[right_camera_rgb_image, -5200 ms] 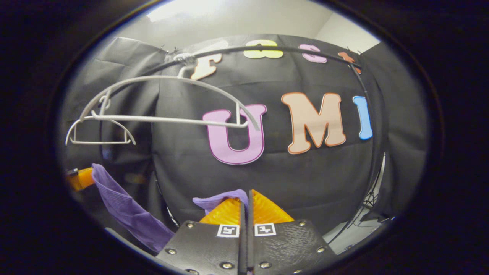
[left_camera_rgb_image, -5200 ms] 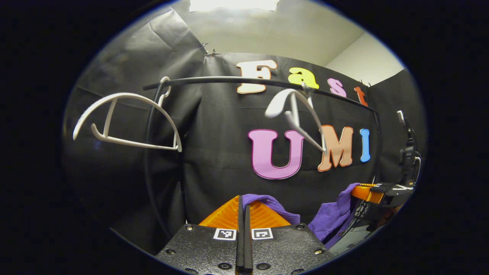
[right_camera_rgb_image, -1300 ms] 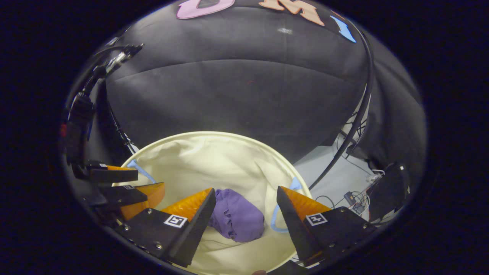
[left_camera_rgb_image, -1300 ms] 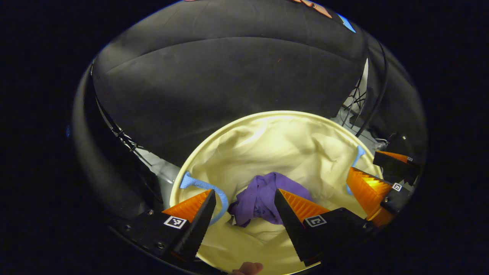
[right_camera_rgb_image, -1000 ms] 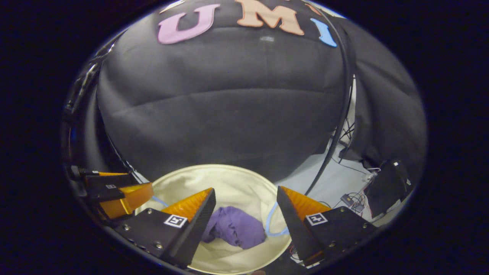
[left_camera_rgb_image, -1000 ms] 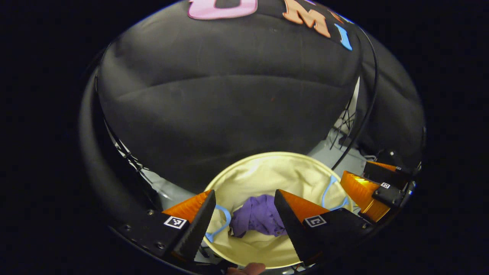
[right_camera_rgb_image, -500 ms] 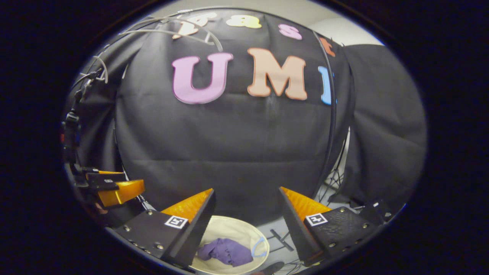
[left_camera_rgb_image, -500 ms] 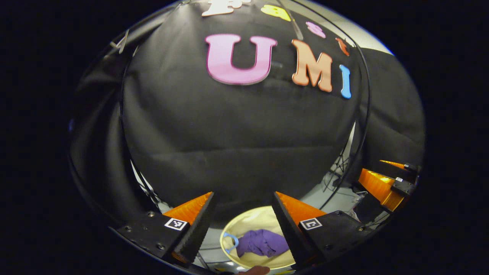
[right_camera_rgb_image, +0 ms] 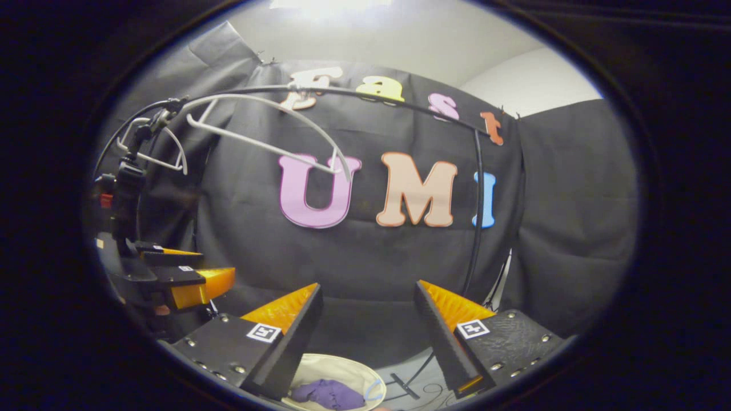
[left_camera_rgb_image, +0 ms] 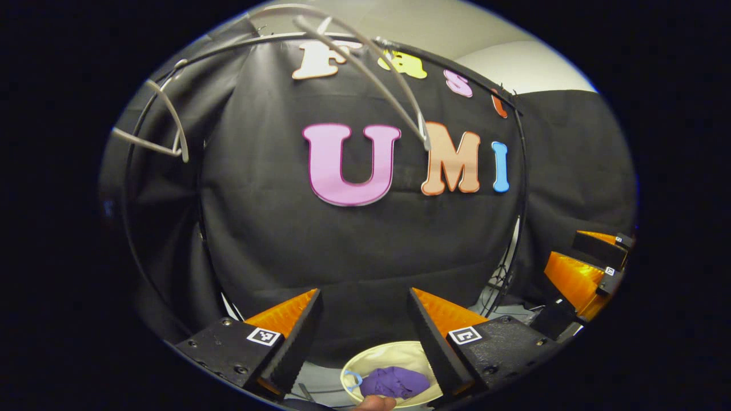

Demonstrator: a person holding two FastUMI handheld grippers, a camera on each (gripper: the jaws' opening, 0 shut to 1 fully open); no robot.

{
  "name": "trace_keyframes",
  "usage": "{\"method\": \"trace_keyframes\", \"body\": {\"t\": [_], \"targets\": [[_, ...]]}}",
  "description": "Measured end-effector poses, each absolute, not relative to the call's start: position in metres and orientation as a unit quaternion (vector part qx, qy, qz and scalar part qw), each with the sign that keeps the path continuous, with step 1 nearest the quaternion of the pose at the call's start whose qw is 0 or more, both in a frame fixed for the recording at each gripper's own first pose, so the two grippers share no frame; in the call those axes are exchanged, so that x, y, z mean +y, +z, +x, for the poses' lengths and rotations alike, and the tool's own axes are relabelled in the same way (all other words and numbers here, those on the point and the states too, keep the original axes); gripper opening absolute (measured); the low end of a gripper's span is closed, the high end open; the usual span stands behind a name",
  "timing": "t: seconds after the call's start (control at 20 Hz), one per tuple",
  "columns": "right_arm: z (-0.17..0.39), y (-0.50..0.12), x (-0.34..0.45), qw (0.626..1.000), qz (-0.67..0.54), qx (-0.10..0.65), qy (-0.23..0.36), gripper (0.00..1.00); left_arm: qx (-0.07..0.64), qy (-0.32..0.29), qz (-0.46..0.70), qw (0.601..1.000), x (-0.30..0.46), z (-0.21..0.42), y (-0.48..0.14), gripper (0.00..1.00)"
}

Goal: Grasp the clothes on the hanger with both hands and then place them into the laundry hamper below.

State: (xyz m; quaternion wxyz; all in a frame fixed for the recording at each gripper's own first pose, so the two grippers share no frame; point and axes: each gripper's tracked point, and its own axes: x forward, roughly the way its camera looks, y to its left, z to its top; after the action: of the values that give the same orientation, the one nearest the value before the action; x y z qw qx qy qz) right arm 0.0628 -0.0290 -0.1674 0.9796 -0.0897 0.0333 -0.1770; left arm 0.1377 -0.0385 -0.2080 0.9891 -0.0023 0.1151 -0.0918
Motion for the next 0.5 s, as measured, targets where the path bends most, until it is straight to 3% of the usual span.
{"method": "trace_keyframes", "body": {"t": [0.35,0.5], "targets": [[0.020,-0.087,0.003,0.983,-0.083,-0.007,-0.164,0.95,0.047,-0.108,-0.038,0.992,-0.023,0.093,-0.113,0.89],[-0.008,-0.088,0.011,0.984,-0.056,-0.013,-0.168,0.99,0.027,-0.118,-0.054,0.991,-0.022,0.065,-0.096,0.90]]}}
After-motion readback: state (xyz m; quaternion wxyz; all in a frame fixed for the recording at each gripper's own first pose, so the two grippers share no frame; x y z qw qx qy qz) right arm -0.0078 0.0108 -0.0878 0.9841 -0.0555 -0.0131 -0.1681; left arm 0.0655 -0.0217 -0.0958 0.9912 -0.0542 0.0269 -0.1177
